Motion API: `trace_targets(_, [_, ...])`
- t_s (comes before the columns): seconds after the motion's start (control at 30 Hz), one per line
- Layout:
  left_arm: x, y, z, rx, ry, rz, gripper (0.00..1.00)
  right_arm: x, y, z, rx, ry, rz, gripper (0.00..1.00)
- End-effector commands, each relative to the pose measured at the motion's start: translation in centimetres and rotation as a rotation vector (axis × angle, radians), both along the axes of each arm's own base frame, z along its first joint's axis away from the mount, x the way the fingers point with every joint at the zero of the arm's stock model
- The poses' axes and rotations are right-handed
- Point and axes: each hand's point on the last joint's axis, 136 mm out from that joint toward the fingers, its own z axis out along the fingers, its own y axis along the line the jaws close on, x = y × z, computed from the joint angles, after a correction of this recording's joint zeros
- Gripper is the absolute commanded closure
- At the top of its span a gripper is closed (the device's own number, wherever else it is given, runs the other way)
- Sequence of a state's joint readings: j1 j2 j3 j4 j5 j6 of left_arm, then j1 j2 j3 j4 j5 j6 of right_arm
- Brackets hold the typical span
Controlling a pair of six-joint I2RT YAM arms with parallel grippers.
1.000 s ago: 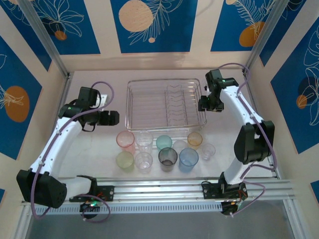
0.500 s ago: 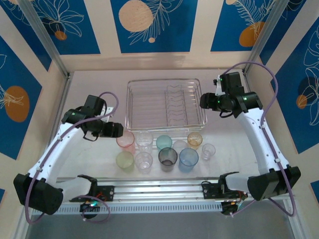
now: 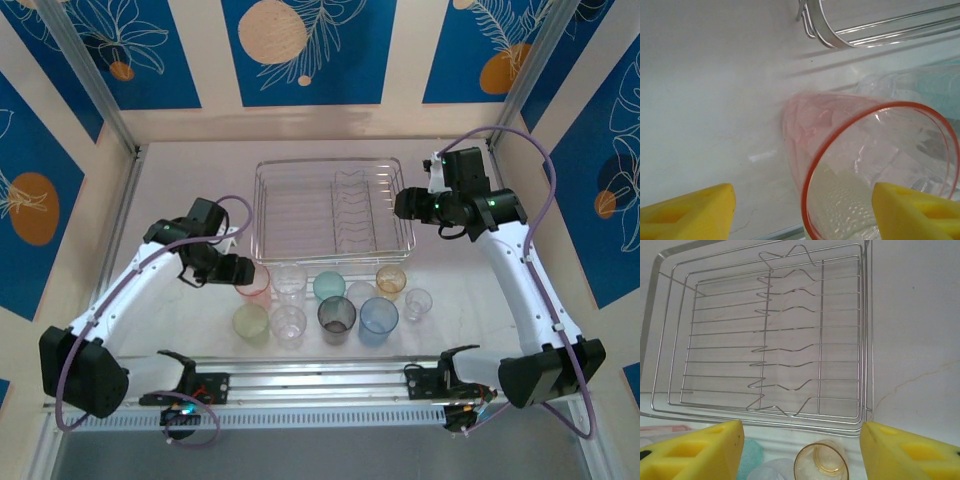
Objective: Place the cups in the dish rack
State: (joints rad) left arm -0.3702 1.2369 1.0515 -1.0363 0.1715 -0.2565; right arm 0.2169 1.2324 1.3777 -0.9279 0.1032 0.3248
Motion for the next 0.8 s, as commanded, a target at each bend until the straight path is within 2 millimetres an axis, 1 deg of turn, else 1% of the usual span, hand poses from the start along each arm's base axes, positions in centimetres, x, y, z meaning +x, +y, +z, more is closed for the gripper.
trace_targets(0.0, [0.2,0.0,-0.8,0.020,0.012,0.013,0.27,-0.7,0.6,0.6,0.035,-0.011,0.017,0.37])
trace_targets(0.27, [0.6,-0.2,-2.1,0.036,0.053,0.032,0.33,-1.2,0.7,0.6,0.038,-0.016,0.025,0.38])
trace_targets(0.47, [0.9,0.0,-1.9,0.050,0.041,0.042,0.32,-1.7,0.7,0.6,0.037,-0.016,0.030,0.38])
trace_targets(0.53, [1.0,0.2,-1.5,0.061,0.023,0.048,0.31,-2.1,1.1,0.9,0.050,-0.014,0.048,0.38])
trace_targets(0.6, [1.3,0.7,-0.7,0.072,-0.019,0.063,0.26,-2.6,1.9,1.2,0.069,-0.006,0.073,0.38])
trace_targets(0.7, [1.9,1.5,1.2,0.080,-0.115,0.106,0.19,-3.4,4.0,1.6,0.101,0.020,0.124,0.39])
trace_targets(0.77, [2.3,1.9,2.5,0.077,-0.180,0.138,0.15,-3.9,5.7,1.4,0.106,0.048,0.160,0.43])
